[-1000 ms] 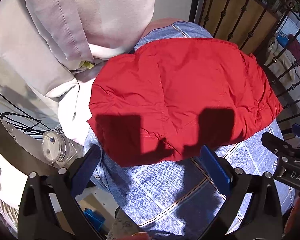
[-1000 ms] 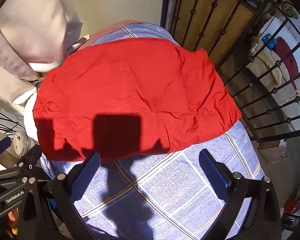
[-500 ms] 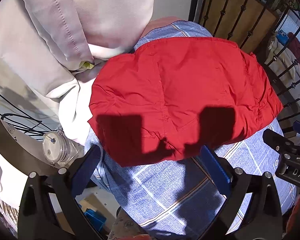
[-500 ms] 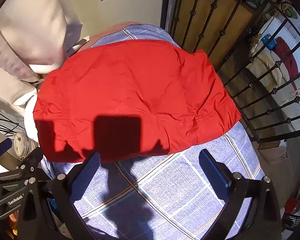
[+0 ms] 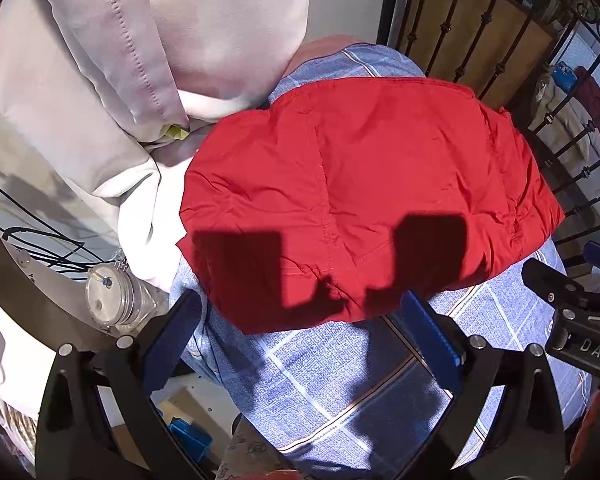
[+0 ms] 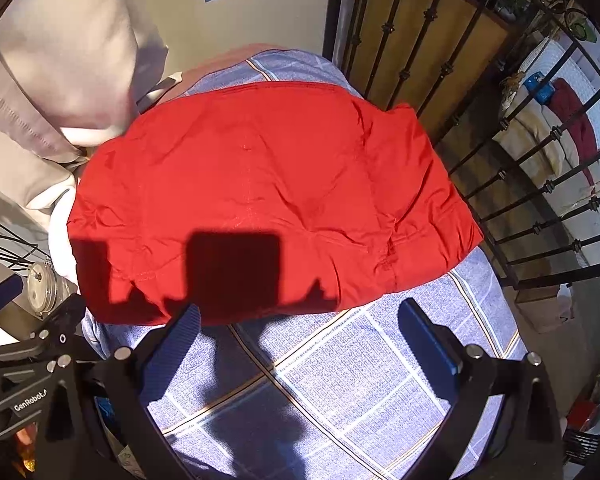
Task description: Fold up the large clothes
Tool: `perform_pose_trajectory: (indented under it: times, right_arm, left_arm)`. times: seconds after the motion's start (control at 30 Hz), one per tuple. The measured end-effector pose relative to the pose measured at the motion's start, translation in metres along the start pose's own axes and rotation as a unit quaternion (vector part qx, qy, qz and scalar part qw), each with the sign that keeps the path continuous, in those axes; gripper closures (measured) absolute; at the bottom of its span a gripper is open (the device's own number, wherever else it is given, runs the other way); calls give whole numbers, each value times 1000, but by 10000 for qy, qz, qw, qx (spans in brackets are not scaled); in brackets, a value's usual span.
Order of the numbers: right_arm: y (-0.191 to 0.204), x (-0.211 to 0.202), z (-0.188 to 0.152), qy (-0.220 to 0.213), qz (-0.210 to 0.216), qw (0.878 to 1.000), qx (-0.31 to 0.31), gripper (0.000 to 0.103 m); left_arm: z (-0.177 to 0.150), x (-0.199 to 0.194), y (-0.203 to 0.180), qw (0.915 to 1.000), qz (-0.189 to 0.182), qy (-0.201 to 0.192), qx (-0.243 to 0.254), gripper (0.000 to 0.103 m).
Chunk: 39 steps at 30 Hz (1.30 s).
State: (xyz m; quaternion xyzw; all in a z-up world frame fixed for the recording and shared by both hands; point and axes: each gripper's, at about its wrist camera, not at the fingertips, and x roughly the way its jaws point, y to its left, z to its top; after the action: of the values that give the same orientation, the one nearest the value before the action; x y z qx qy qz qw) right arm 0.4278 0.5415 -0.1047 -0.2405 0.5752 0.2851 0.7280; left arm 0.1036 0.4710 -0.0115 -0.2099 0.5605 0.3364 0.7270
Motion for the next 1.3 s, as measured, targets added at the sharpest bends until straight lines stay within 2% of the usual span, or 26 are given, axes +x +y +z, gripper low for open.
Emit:
perform_pose_trajectory:
  times: [1.07,1.3]
  right_arm:
    - [0,2,-1,2,-9,10000,-23,5]
    - [0,3,-1,1,-6,10000,7,5]
  left_arm:
    - [0,-1,3,10000,-1,-11,-53,4]
    - [1,-6,-1,9998,2,-192,11,4]
